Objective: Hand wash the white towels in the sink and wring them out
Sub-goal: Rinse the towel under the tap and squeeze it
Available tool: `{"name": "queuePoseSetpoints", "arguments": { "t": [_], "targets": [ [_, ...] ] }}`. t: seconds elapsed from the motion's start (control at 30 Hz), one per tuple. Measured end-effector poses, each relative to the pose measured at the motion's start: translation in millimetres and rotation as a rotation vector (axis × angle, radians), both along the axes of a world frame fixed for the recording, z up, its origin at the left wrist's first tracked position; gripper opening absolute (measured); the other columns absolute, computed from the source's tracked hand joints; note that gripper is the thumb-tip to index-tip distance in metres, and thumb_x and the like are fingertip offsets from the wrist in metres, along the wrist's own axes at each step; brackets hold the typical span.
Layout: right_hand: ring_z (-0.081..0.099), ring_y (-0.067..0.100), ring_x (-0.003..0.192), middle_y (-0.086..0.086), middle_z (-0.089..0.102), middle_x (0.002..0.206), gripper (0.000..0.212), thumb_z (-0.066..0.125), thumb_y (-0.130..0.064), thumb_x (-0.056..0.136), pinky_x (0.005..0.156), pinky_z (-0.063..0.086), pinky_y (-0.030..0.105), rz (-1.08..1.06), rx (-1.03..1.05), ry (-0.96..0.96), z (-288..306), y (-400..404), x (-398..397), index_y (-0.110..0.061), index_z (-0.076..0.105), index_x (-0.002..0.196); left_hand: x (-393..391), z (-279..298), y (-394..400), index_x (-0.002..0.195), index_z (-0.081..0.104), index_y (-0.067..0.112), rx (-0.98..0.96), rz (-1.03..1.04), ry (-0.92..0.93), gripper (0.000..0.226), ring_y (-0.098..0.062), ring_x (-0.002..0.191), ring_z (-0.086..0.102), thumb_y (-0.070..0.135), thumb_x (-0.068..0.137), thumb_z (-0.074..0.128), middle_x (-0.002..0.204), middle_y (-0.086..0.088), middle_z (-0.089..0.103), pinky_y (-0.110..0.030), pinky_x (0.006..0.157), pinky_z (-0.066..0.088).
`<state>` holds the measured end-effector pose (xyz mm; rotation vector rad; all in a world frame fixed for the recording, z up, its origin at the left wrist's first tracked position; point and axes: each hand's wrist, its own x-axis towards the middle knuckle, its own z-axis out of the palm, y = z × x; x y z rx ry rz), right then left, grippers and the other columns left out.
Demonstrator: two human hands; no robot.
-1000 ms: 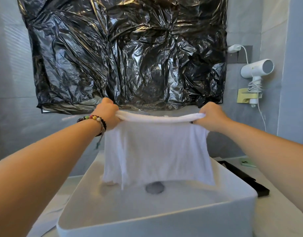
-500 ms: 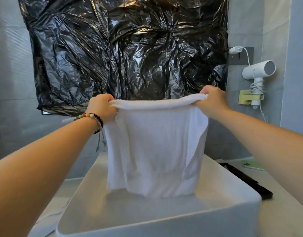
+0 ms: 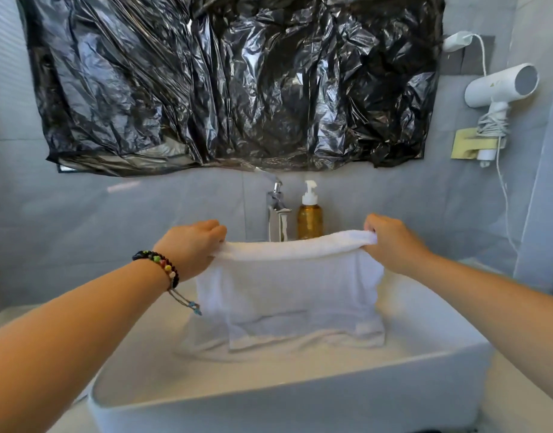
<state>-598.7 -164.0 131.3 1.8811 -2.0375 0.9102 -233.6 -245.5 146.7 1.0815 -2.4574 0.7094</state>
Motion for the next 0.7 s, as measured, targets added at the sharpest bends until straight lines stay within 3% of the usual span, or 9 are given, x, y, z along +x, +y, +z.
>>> {"name": "queuePoseSetpoints", "arguments": {
  "t": [0.1,0.17,0.27,0.37,0.43,0.5,0.57,0.63,0.7],
  "targets": [
    [0.047,0.013,0.07,-0.01,0.048,0.075,0.04,0.075,-0.046,0.076,0.059,0.035,0.031,0.135,0.459,0.2,-18,33,1,-0.026,0.042,0.07,1,-15,27,0.102,0.054,0.019,0.363,0.134,-0.406,0.026,-0.02,0.094,0.053,0.044,0.095,0.06,0.104,0.002,0.053,-0.027,0.073,0.037],
    [0.045,0.005,0.072,-0.015,0.047,0.078,0.04,0.076,-0.056,0.071,0.056,0.033,0.021,0.177,0.761,0.309,-26,49,15,-0.031,0.046,0.072,-5,-28,43,0.111,0.059,0.024,0.608,0.283,-0.554,0.048,-0.018,0.105,0.052,0.063,0.083,0.064,0.115,0.005,0.053,-0.028,0.087,0.044],
    [0.055,0.008,0.091,-0.018,0.056,0.094,0.048,0.077,-0.063,0.067,0.074,0.045,0.019,0.231,0.887,0.293,-20,50,41,-0.032,0.058,0.099,-24,-37,53,0.118,0.061,0.026,0.771,0.297,-0.455,0.071,-0.016,0.108,0.055,0.077,0.069,0.068,0.121,0.008,0.057,-0.032,0.098,0.047],
    [0.048,0.014,0.12,-0.012,0.048,0.127,0.078,0.078,-0.059,0.068,0.103,0.042,0.032,0.305,0.836,0.201,-19,24,61,-0.033,0.044,0.133,-47,-42,44,0.151,0.027,0.029,0.838,0.277,-0.29,0.109,-0.02,0.134,0.042,0.08,0.064,0.069,0.15,0.005,0.035,-0.041,0.112,0.038],
    [0.037,0.018,0.133,-0.009,0.035,0.144,0.097,0.082,-0.054,0.065,0.11,0.036,0.039,0.313,0.913,0.211,-29,4,73,-0.038,0.029,0.144,-61,-50,39,0.157,0.01,0.029,0.795,0.284,-0.344,0.122,-0.024,0.148,0.02,0.08,0.063,0.069,0.162,0.002,0.016,-0.048,0.119,0.026],
    [0.029,0.023,0.14,-0.009,0.026,0.151,0.11,0.086,-0.047,0.061,0.111,0.035,0.045,0.284,1.049,0.215,-43,-15,81,-0.046,0.017,0.147,-70,-61,33,0.158,0.005,0.028,0.77,0.283,-0.391,0.124,-0.026,0.15,0.012,0.078,0.065,0.07,0.165,0.0,0.01,-0.05,0.121,0.022],
    [0.03,0.027,0.14,-0.008,0.024,0.154,0.112,0.085,-0.042,0.058,0.108,0.039,0.047,0.242,1.105,0.154,-52,-28,83,-0.052,0.014,0.145,-76,-66,26,0.158,0.007,0.027,0.89,0.279,-0.318,0.12,-0.024,0.147,0.025,0.068,0.067,0.074,0.163,0.001,0.02,-0.045,0.118,0.029],
    [0.036,0.026,0.137,-0.006,0.028,0.154,0.109,0.081,-0.041,0.06,0.107,0.04,0.045,0.204,1.038,0.145,-56,-35,80,-0.043,0.016,0.147,-81,-71,22,0.155,0.018,0.022,0.958,0.26,-0.235,0.111,-0.023,0.138,0.041,0.059,0.069,0.077,0.155,0.002,0.034,-0.042,0.112,0.039],
    [0.047,0.025,0.126,-0.001,0.041,0.143,0.097,0.077,-0.042,0.062,0.102,0.045,0.043,0.188,0.942,0.175,-62,-39,78,-0.026,0.029,0.145,-84,-74,17,0.136,0.042,0.016,0.894,0.226,-0.183,0.083,-0.021,0.117,0.055,0.053,0.07,0.078,0.135,-0.001,0.05,-0.038,0.097,0.05]
  ]
}}
